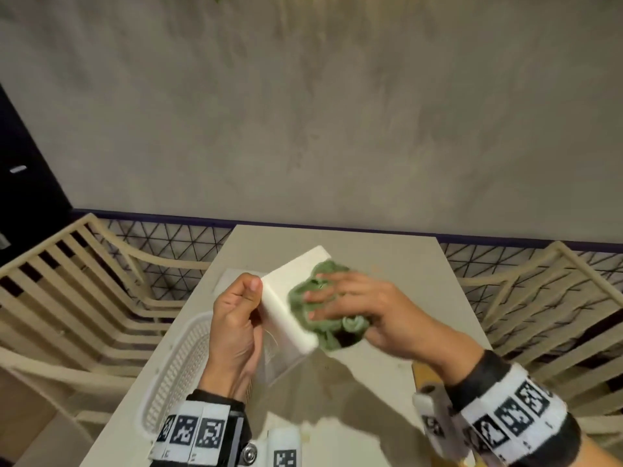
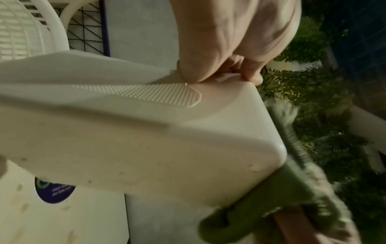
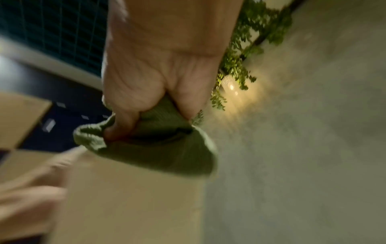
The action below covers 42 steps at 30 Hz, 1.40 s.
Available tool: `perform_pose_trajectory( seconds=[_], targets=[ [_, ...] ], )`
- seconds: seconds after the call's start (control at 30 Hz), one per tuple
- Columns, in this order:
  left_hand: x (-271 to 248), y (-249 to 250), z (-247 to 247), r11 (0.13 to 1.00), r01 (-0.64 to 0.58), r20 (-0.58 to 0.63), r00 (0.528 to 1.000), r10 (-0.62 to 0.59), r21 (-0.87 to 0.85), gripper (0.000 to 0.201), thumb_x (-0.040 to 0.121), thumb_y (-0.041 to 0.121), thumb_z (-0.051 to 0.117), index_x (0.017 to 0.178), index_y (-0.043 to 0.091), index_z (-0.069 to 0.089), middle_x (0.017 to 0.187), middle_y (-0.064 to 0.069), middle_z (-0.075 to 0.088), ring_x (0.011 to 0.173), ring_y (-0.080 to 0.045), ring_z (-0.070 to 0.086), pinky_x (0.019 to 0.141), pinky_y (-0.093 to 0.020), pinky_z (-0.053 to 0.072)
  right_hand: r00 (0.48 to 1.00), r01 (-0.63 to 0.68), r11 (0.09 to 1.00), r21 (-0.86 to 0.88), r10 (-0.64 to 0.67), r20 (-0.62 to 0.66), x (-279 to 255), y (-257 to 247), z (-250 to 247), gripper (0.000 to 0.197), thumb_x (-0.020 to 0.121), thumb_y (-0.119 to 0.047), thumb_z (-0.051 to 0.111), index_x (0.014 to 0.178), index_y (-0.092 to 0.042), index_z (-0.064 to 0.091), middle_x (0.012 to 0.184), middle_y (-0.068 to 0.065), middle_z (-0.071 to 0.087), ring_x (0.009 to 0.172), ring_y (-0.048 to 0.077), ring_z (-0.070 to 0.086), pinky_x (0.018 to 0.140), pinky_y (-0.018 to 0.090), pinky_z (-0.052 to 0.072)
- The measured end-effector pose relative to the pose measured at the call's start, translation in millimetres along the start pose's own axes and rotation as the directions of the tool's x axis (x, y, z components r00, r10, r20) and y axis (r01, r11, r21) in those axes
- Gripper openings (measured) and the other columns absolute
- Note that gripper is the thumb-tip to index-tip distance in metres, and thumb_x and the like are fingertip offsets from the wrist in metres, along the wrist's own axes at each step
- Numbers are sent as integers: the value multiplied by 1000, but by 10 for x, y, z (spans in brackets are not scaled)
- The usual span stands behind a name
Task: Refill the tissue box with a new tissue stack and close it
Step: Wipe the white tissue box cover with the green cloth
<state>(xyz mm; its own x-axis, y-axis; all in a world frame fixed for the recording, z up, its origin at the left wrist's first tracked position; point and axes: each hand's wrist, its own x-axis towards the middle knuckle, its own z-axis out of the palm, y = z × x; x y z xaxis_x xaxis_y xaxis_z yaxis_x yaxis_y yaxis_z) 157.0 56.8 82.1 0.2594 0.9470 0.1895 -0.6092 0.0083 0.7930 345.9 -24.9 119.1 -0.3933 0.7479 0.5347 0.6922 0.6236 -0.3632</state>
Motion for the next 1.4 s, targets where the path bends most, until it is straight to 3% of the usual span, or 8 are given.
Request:
perform_pose_trajectory(
  seconds=[0.13, 0.3, 0.4, 0.6, 1.0, 1.17, 1.3, 1.4],
  targets=[
    [-43, -41, 62, 1000, 2, 34, 999, -3, 19, 34, 85, 9, 55, 53, 19, 63, 60, -1, 60, 62, -12, 54, 66, -28, 46, 991, -86, 995, -54, 79, -110, 273, -123, 76, 39, 71, -6, 50, 102, -13, 73, 115, 3, 68, 113, 24, 57, 99, 42, 43],
    [-30, -27, -21, 1000, -3, 10, 1000, 3, -21, 27, 80, 12, 59, 53, 18, 63, 58, 1, 59, 63, -12, 53, 67, -28, 44, 999, -1, 1000, -6, 1, -47, -44, 17, 66, 57, 59, 22, 63, 103, -12, 72, 117, 3, 67, 119, 20, 54, 102, 43, 41],
    [-27, -90, 42, 998, 15, 17, 1000, -16, 53, 27, 79, 15, 61, 53, 18, 60, 58, 1, 55, 64, -12, 47, 67, -29, 37, 972, -187, 982, -27, 181, -153, 152, 117, 44, 47, 63, 11, 66, 103, -12, 73, 114, 4, 68, 111, 25, 58, 95, 48, 46],
    [63, -196, -81, 998, 61, -10, 998, -61, -33, 31, 60, 40, 82, 58, 18, 61, 61, 1, 59, 65, -13, 52, 65, -26, 45, 999, -46, 998, -38, 46, 5, -71, 13, 123, 43, 67, 7, 57, 101, -12, 73, 115, 3, 68, 117, 18, 54, 104, 38, 38],
    [120, -232, 24, 994, -24, 19, 1000, 22, 102, 28, 80, 16, 57, 53, 21, 62, 55, 9, 55, 64, -10, 45, 64, -27, 34, 928, -309, 951, 19, 306, -212, -13, 326, 38, 37, 68, 3, 69, 102, -12, 73, 113, 0, 68, 111, 19, 57, 95, 45, 44],
    [156, -247, 55, 1000, -18, 31, 999, 18, -3, 30, 85, 15, 59, 56, 20, 63, 56, 3, 61, 57, -11, 56, 59, -25, 48, 993, -87, 993, -81, 80, -90, 69, -59, 336, 50, 63, 11, 67, 105, -16, 71, 119, -1, 66, 120, 21, 52, 103, 34, 38],
    [145, -262, 91, 989, -23, 96, 995, 9, 149, 26, 65, 41, 71, 53, 21, 60, 53, 9, 53, 57, -4, 47, 54, -18, 38, 905, -300, 954, -9, 282, -318, 108, 230, 136, 35, 66, -4, 67, 99, -12, 74, 113, 4, 69, 110, 18, 58, 95, 44, 45],
    [149, -279, 135, 998, -36, 89, 996, 32, 45, 24, 78, 31, 64, 57, 20, 65, 60, 4, 62, 63, -9, 55, 62, -21, 47, 961, -181, 979, -90, 156, -230, 204, 5, 294, 48, 57, 8, 67, 100, -13, 73, 111, 3, 70, 110, 19, 55, 101, 34, 39]
  ],
)
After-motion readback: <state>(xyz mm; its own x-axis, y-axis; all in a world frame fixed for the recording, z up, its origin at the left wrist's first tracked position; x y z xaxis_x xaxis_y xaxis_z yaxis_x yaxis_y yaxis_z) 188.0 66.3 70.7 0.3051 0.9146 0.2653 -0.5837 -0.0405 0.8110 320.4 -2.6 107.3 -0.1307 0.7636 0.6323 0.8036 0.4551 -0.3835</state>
